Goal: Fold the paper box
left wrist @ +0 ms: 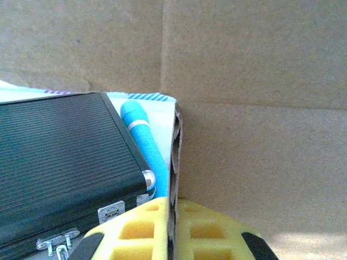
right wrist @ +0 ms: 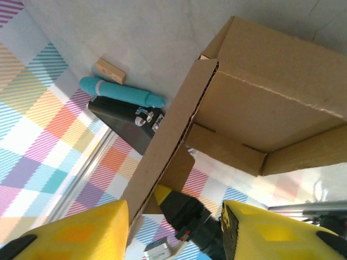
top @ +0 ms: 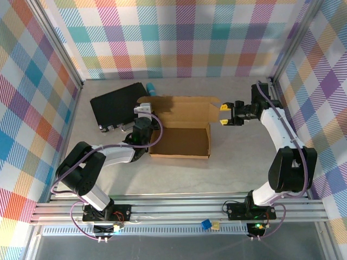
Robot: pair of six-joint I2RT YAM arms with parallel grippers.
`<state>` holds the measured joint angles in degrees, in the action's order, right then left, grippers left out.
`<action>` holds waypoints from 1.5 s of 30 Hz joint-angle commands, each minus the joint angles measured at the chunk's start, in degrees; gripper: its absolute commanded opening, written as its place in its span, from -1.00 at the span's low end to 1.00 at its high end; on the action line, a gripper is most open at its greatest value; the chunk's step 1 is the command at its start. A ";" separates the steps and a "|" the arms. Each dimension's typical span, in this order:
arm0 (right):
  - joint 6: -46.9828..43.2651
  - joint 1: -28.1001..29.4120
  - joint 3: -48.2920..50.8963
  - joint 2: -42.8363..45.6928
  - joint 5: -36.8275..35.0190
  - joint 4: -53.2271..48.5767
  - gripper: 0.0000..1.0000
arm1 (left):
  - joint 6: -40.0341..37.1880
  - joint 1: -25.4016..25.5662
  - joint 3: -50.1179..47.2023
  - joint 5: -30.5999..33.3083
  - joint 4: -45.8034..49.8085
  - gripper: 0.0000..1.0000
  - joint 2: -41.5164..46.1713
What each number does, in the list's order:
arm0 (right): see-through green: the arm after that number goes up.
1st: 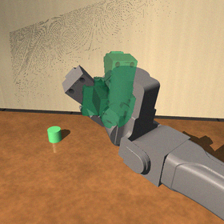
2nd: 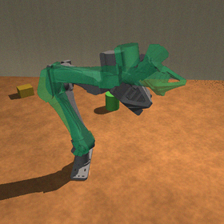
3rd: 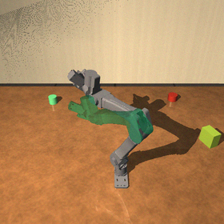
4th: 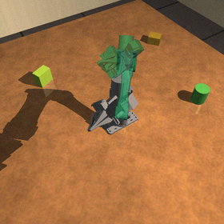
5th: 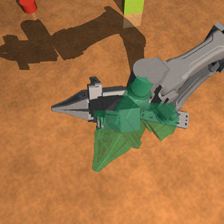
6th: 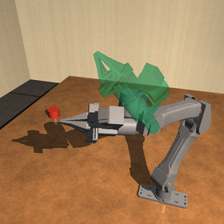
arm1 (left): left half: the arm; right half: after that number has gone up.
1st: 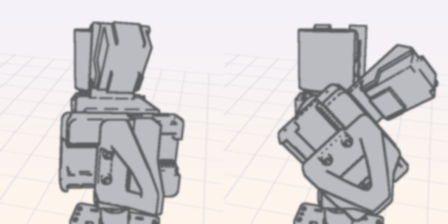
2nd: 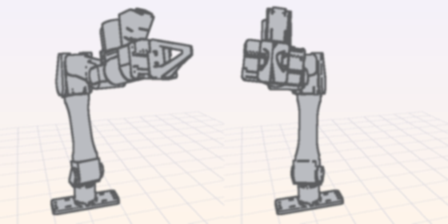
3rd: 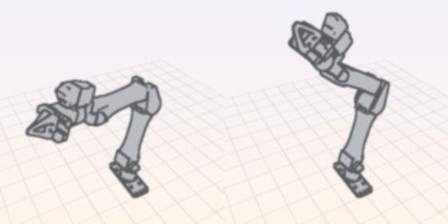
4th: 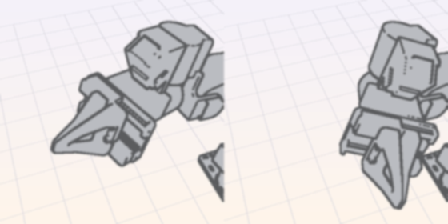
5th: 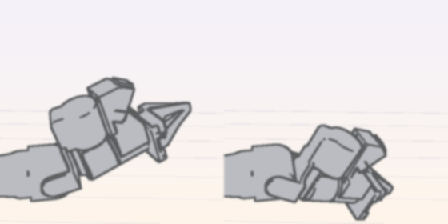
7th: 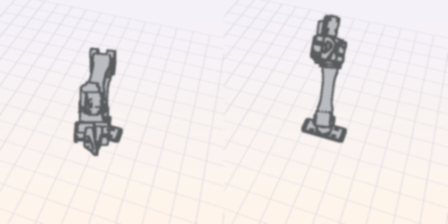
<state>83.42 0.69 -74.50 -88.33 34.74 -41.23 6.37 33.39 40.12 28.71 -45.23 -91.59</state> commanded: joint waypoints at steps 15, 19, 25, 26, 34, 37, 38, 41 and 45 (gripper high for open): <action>-102.18 0.91 3.45 11.87 -6.73 18.49 0.28 | -4.86 1.24 -1.49 2.37 -7.59 -1.00 -1.97; -112.20 1.02 -1.54 4.03 -6.23 12.89 0.31 | -5.08 1.31 -1.41 1.88 -7.46 -1.00 -2.06; -116.67 1.40 -12.30 -7.94 -3.12 9.15 0.31 | -5.82 1.42 -0.25 2.18 -6.10 -1.00 -1.92; -117.57 1.70 -13.39 -9.21 -2.56 8.94 0.31 | -5.92 1.42 -0.01 2.14 -5.93 -1.00 -2.01; -119.23 7.14 -21.66 -18.65 -4.20 7.40 0.28 | -6.02 1.42 2.24 2.39 -4.80 -1.00 -3.43; -117.52 7.98 -23.97 -21.17 -5.54 6.57 0.20 | -6.05 1.42 2.92 2.58 -4.60 -1.00 -4.10; -116.98 8.26 -24.66 -21.81 -6.68 6.24 0.16 | -5.99 1.42 3.07 2.61 -4.57 -1.00 -4.28; -115.56 8.36 -25.56 -22.25 -7.31 5.90 -0.09 | -5.85 1.42 3.62 2.83 -4.51 -1.00 -4.77; -114.25 8.89 -25.06 -21.42 -9.61 6.31 -0.37 | -5.68 1.41 4.33 2.80 -4.43 -1.00 -5.39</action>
<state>-31.62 9.39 -97.80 -110.52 26.39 -34.22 0.58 34.11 42.59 30.76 -47.99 -96.27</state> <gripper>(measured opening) 0.321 0.050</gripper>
